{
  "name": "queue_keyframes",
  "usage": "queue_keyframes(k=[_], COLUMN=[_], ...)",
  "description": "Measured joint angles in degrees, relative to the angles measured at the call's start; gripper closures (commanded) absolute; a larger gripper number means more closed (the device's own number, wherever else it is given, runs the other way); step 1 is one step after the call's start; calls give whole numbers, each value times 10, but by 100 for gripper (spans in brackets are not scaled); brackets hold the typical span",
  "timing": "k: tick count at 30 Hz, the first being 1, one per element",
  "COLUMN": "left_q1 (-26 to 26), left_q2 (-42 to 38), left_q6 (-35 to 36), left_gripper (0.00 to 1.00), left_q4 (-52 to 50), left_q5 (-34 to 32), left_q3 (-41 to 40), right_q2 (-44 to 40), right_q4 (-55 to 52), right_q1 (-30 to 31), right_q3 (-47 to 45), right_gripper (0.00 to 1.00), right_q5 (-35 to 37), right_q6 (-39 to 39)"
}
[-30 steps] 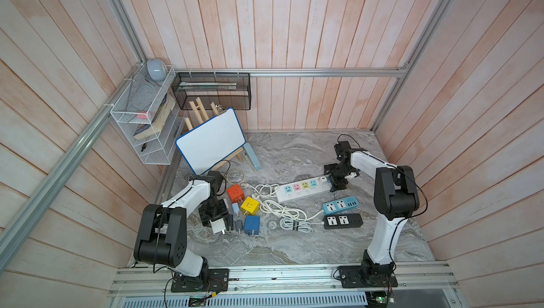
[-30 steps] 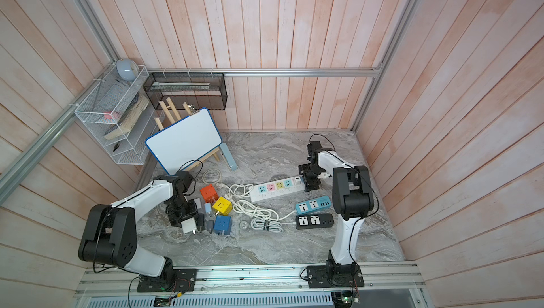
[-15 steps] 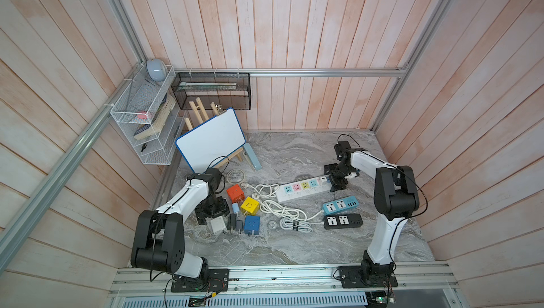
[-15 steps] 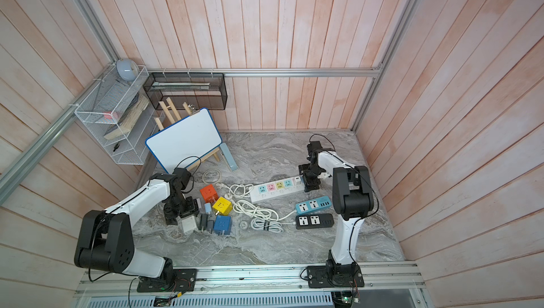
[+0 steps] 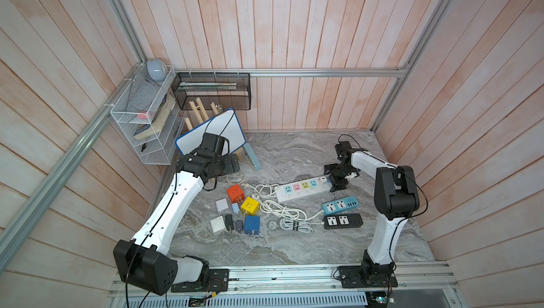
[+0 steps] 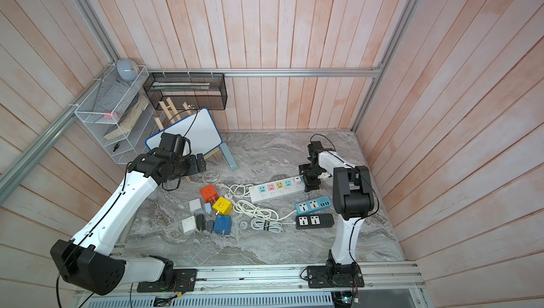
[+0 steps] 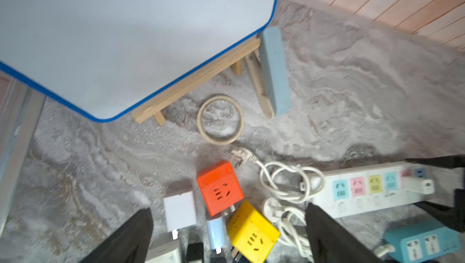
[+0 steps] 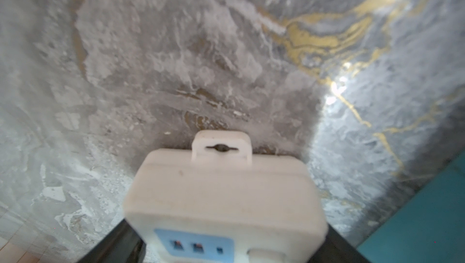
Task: Pull the plug off the socket
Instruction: Remove the plug from the socket.
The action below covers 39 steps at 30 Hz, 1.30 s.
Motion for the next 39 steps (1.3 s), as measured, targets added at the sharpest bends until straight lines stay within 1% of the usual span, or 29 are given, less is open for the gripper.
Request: queue_keyframes(k=[3,6,10,12,15,17,19,23,24,25,27,28,29,31,32,33,34,36,39], left_q1=[-18,-56,-113,-141,-174,-193,-209,-241,-249,-255,-266,-269,-272,-274,-275,-276,-277,-281,-290], left_q2=[5,30,76,101,134,160,194,279,296,310,331,337,341,349,355,362,371,393,414], left_q6=[5,18,54,81,116,138,161,208,217,224,238,243,250,259,264,269,273,284,301], left_gripper=[0,0,0,0,2,3,5,5,5,5,5,6,6,9,10,11,11,12,12], left_q4=[64,122,193,234,284,311,325,329,329,328,329,332,335,344,347,349,351,358,367], left_q5=[27,47,72,91,117,136,149,162,165,169,179,187,192,205,211,216,218,222,223], left_q3=[-3,-3,-3,-5,-8,-7,2,45,56,65,82,87,90,99,106,116,127,150,159], right_q2=[0,-1,-1,-1,0,0,0,4,6,9,16,19,23,25,25,25,25,25,25], right_q4=[1,3,9,11,12,14,15,14,13,11,5,1,-3,-9,-9,-9,-9,-10,-10], right_q1=[-4,-11,-23,-30,-37,-40,-43,-48,-51,-53,-57,-58,-60,-61,-63,-63,-63,-63,-62], right_q3=[-2,-3,-8,-10,-11,-14,-14,-14,-12,-9,3,7,11,12,13,13,13,12,12], right_gripper=[45,35,30,25,19,18,15,9,4,2,2,3,7,21,29,39,45,51,58], right_q5=[-8,-20,-42,-57,-71,-78,-84,-95,-100,-104,-109,-111,-113,-116,-119,-120,-120,-120,-120], right_q6=[-3,-7,-14,-18,-24,-29,-33,-41,-44,-47,-55,-58,-62,-66,-70,-71,-74,-75,-75])
